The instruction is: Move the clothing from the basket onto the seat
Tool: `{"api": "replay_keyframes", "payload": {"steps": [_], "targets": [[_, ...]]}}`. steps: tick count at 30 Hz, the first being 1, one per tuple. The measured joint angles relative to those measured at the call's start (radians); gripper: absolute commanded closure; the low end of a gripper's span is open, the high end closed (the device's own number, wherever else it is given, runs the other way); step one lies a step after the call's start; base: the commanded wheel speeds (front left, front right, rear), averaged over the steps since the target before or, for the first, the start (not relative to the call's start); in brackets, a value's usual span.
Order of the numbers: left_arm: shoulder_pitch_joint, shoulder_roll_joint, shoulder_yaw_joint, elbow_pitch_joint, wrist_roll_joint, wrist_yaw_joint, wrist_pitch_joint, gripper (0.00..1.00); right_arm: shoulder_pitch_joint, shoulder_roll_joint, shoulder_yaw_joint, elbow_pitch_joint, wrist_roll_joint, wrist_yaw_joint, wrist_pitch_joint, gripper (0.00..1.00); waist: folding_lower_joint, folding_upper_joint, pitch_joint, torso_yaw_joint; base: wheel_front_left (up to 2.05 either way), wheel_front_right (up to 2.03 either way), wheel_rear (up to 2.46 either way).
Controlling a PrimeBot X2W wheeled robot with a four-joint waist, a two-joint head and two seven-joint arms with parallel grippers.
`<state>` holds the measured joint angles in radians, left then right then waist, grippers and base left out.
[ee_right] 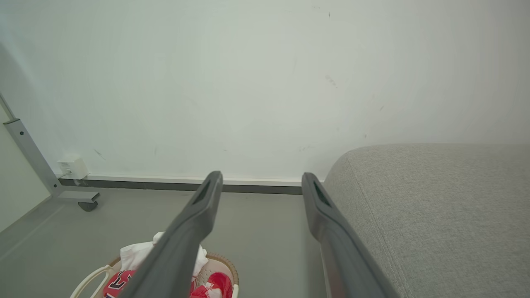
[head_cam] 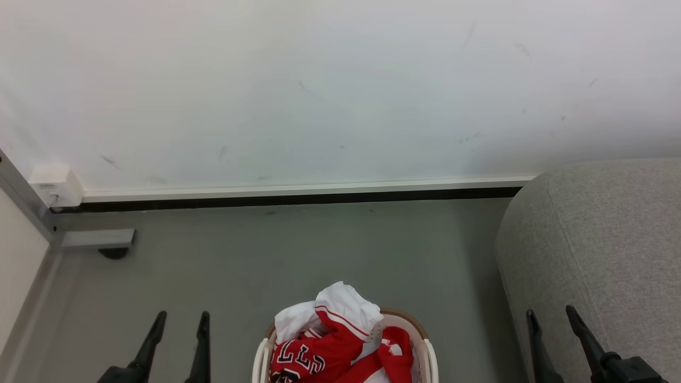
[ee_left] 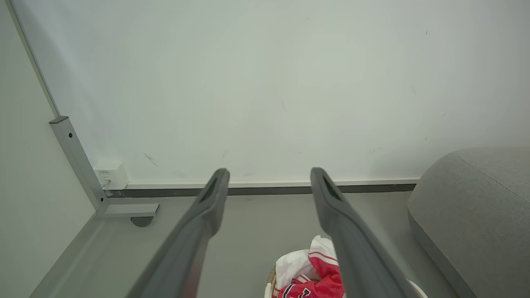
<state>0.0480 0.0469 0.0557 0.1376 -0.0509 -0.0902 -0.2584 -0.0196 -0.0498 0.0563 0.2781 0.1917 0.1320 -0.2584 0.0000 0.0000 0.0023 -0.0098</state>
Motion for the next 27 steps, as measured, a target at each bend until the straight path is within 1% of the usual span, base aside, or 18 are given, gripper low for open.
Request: {"api": "replay_keyframes", "payload": {"steps": [17, 27], "targets": [[0.001, 0.000, 0.003, 0.006, 0.009, -0.006, -0.006, 0.00, 0.000, 0.000, 0.012, 0.016, -0.007, 0.000, -0.006, 0.00, 0.0000, 0.0000, 0.002, -0.001, 0.00, 0.00, 0.00], [-0.004, 0.003, -0.012, 0.010, 0.021, -0.013, -0.006, 0.00, -0.023, 0.000, 0.035, 0.012, -0.004, 0.000, -0.006, 0.00, 0.0000, 0.0000, 0.024, -0.045, 0.00, 0.00, 0.00]]}}
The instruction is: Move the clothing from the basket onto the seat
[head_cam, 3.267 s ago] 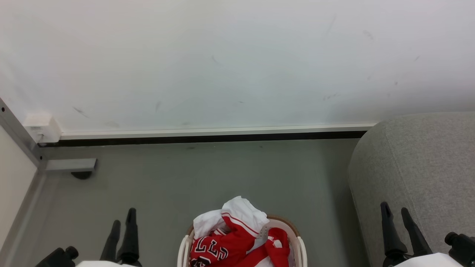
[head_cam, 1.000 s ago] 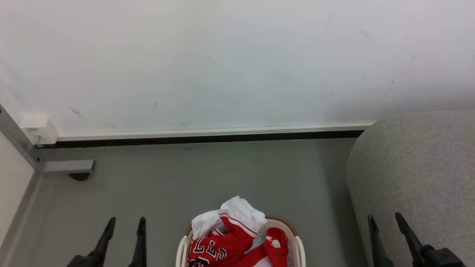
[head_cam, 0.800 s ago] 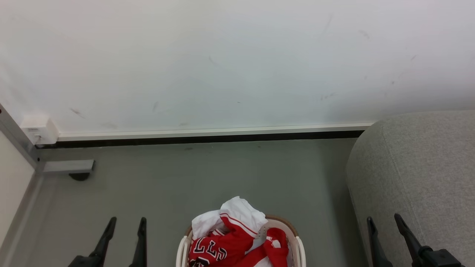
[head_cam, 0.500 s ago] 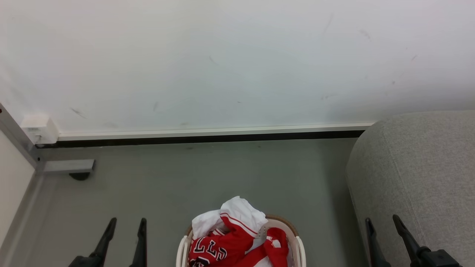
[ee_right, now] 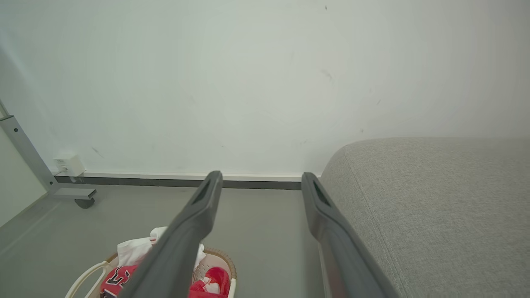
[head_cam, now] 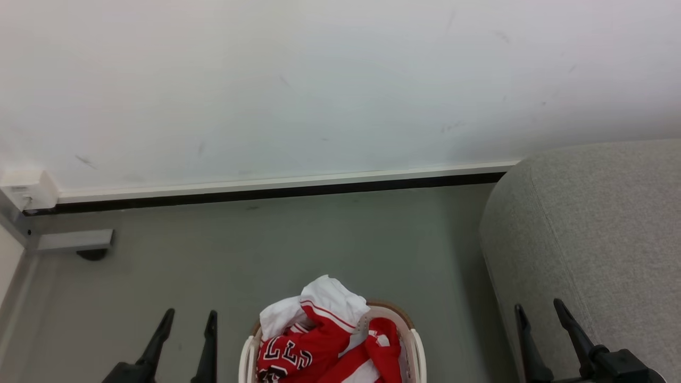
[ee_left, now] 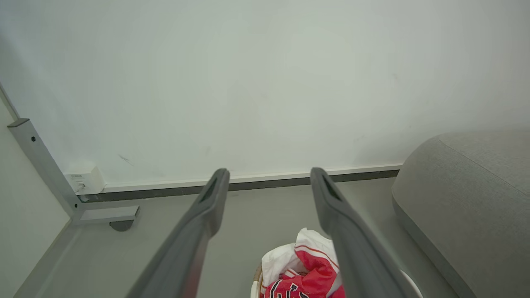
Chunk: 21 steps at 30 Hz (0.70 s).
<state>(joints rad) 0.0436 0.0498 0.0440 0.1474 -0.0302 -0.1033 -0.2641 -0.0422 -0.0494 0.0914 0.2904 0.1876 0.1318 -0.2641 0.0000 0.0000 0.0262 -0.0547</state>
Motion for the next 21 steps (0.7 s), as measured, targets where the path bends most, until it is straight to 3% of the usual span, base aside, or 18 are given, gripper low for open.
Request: {"api": "replay_keyframes", "payload": {"steps": [5, 11, 21], "targets": [[-0.047, 0.011, -0.040, 0.024, 0.006, -0.011, 0.000, 0.00, -0.028, 0.000, 0.012, -0.021, 0.002, 0.000, 0.000, 0.00, 0.0000, 0.0000, 0.041, -0.028, 0.00, 0.00, 0.00], [-0.135, 0.046, -0.146, 0.144, 0.023, -0.021, 0.000, 0.00, -0.067, 0.000, 0.026, -0.045, 0.008, 0.000, 0.000, 0.00, 0.0001, 0.0000, 0.112, -0.065, 0.00, 0.00, 0.00], [-0.353, 0.095, -0.405, 0.534, -0.012, -0.028, 0.051, 0.00, -0.142, -0.001, 0.049, -0.100, 0.038, 0.000, 0.000, 0.00, 0.0002, 0.0000, 0.256, -0.122, 0.00, 0.00, 0.00]]}}
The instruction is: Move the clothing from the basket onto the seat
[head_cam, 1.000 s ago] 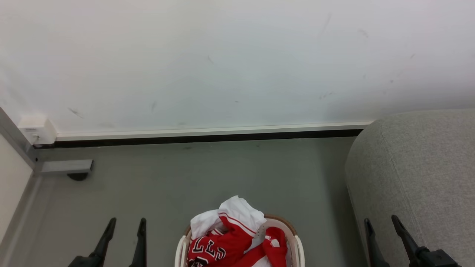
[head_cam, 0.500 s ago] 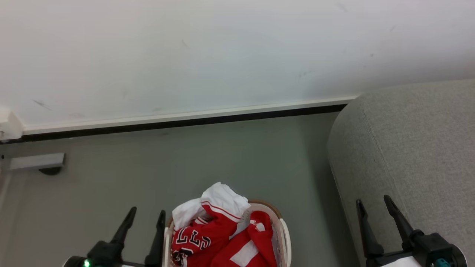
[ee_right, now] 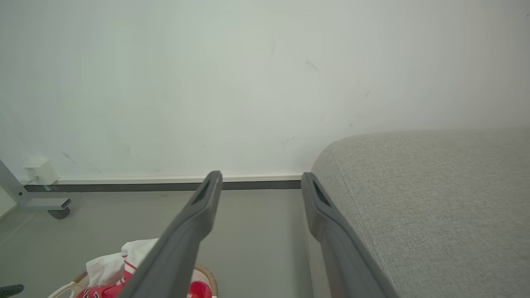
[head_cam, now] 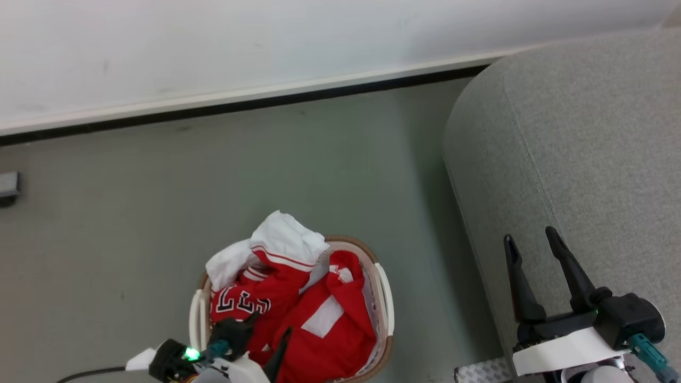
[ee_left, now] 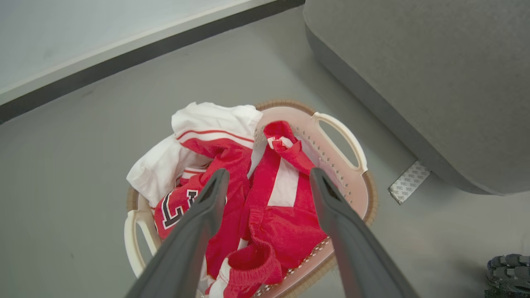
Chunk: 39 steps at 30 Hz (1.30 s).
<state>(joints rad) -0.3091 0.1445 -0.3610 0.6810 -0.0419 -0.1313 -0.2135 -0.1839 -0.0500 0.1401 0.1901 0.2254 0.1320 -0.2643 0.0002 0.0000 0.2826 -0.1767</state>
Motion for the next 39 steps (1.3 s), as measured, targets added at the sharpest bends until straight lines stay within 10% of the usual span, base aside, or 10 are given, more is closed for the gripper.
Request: {"api": "replay_keyframes", "payload": {"steps": [17, 38, 39], "targets": [[-0.250, 0.018, -0.229, 0.323, -0.113, 0.000, 0.154, 0.00, -0.103, 0.000, -0.010, -0.108, 0.042, 0.000, 0.000, 0.00, 0.0000, 0.0000, 0.255, -0.048, 0.00, 0.00, 0.00], [-0.455, 0.057, -0.239, 0.489, -0.155, 0.007, 0.125, 0.00, -0.159, 0.000, -0.013, -0.154, 0.069, 0.000, 0.000, 0.00, 0.0000, 0.0000, 0.458, -0.074, 0.00, 0.00, 0.00], [-0.461, 0.055, -0.247, 0.496, -0.154, 0.007, 0.125, 0.13, -0.160, 0.000, -0.013, -0.154, 0.070, 0.000, 0.000, 0.00, 0.0000, 0.0000, 0.465, -0.074, 0.00, 0.00, 0.00]]}}
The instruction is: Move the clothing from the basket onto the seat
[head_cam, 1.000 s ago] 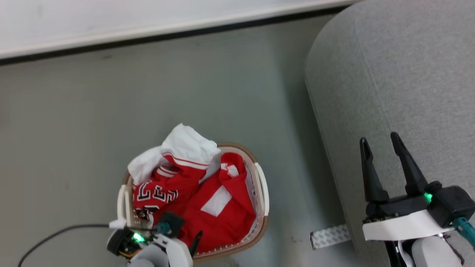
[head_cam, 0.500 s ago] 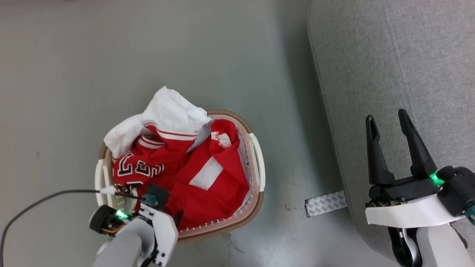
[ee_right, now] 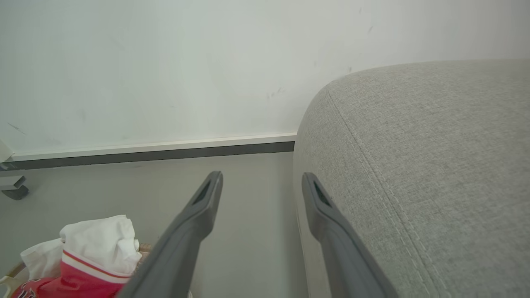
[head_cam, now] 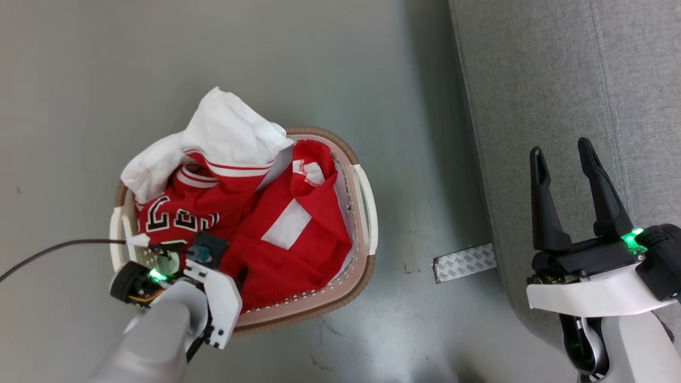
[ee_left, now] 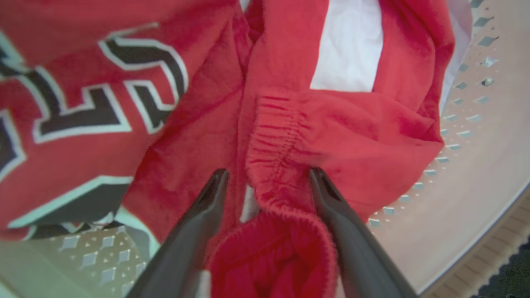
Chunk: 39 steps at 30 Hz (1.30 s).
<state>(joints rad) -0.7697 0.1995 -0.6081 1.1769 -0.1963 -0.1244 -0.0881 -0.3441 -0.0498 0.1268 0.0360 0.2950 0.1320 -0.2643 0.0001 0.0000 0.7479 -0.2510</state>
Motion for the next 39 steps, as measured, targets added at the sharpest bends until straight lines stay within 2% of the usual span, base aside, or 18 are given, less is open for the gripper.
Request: {"api": "replay_keyframes", "payload": {"steps": [1, 3, 7, 12, 15, 20, 26, 30, 33, 39], "targets": [[-0.003, -0.003, -0.007, 0.004, 0.000, -0.001, 0.000, 0.13, 0.000, 0.000, 0.000, 0.000, 0.000, 0.000, 0.000, 0.00, 0.0000, 0.0000, 0.005, 0.000, 0.00, 0.00, 0.00], [-0.004, -0.012, -0.015, 0.010, -0.009, -0.003, -0.004, 0.98, 0.000, 0.000, -0.001, 0.001, 0.000, 0.000, 0.000, 0.00, 0.0000, 0.0000, 0.011, 0.001, 0.00, 0.00, 0.00], [-0.005, -0.032, -0.038, 0.016, -0.029, -0.004, -0.015, 1.00, 0.000, 0.000, -0.007, 0.015, 0.000, 0.000, 0.000, 0.00, 0.0000, 0.0000, -0.004, 0.009, 0.00, 0.00, 0.00], [0.046, -0.052, -0.054, -0.011, -0.122, -0.005, -0.058, 1.00, 0.010, 0.000, -0.007, 0.039, 0.000, 0.000, 0.000, 0.00, -0.0001, 0.0000, -0.066, 0.022, 0.00, 0.00, 0.00], [0.103, -0.060, -0.085, -0.054, -0.188, -0.005, -0.072, 1.00, 0.033, 0.000, -0.005, 0.062, 0.000, 0.000, 0.000, 0.00, -0.0001, 0.0000, -0.122, 0.034, 0.00, 0.00, 0.00], [0.227, -0.054, -0.196, -0.197, -0.319, -0.006, -0.035, 1.00, 0.095, 0.001, -0.001, 0.104, -0.003, 0.000, 0.000, 0.00, -0.0002, 0.0000, -0.242, 0.065, 0.00, 0.00, 0.00], [0.326, 0.049, -0.307, -0.433, -0.459, -0.006, 0.025, 1.00, 0.172, 0.001, 0.006, 0.146, -0.004, 0.000, 0.000, 0.00, -0.0003, 0.0000, -0.406, 0.113, 0.00, 0.00, 0.00], [0.376, 0.123, -0.338, -0.607, -0.528, -0.006, 0.080, 1.00, 0.223, 0.001, 0.003, 0.167, -0.006, 0.000, 0.000, 0.00, -0.0003, 0.0000, -0.509, 0.148, 0.00, 0.00, 0.00], [0.403, 0.175, -0.326, -0.729, -0.567, -0.005, 0.108, 1.00, 0.253, 0.001, 0.002, 0.178, -0.008, 0.000, 0.000, 0.00, -0.0004, 0.0000, -0.577, 0.174, 0.00, 0.00, 0.00], [0.430, 0.247, -0.267, -0.985, -0.593, 0.077, 0.135, 1.00, 0.288, 0.001, 0.003, 0.188, -0.011, 0.000, 0.000, 0.00, -0.0005, 0.0000, -0.676, 0.218, 0.00, 0.00, 0.00]]}}
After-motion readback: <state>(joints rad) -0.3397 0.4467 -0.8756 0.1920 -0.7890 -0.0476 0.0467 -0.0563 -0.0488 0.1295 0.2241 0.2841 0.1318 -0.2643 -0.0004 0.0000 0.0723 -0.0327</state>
